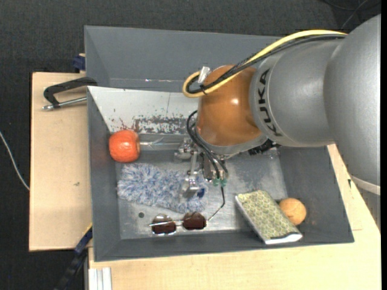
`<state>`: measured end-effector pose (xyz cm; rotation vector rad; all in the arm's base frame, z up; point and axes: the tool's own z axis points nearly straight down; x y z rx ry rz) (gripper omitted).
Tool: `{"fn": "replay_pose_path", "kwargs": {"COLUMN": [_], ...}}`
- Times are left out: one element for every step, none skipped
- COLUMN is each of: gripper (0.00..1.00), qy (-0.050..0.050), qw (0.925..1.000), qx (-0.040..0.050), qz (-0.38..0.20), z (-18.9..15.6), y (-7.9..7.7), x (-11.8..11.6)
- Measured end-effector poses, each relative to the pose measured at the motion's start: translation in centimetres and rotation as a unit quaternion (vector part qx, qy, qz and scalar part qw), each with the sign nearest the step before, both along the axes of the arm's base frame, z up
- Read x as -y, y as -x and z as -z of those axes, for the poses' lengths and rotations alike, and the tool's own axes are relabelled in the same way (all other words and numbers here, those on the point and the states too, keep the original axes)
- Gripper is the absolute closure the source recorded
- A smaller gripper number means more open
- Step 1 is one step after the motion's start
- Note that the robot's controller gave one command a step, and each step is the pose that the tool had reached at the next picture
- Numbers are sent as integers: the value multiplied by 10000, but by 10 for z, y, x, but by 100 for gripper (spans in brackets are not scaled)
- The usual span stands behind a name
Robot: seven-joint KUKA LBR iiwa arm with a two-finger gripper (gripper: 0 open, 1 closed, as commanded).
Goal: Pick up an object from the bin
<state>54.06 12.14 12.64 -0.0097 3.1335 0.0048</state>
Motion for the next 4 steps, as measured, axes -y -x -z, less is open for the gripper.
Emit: {"fn": "replay_pose_path", "kwargs": {"gripper": [0,0,0,100], "qy": [3,0,10,-3], "qw": [9999,9994,10000,9999], "qx": [-12,-19,-32,-8], "qz": [169,343,-41,-138], "z": [5,8,45,52], "y": [-10,-12,-11,-20], "x": [-13,-20,-34,-56]}}
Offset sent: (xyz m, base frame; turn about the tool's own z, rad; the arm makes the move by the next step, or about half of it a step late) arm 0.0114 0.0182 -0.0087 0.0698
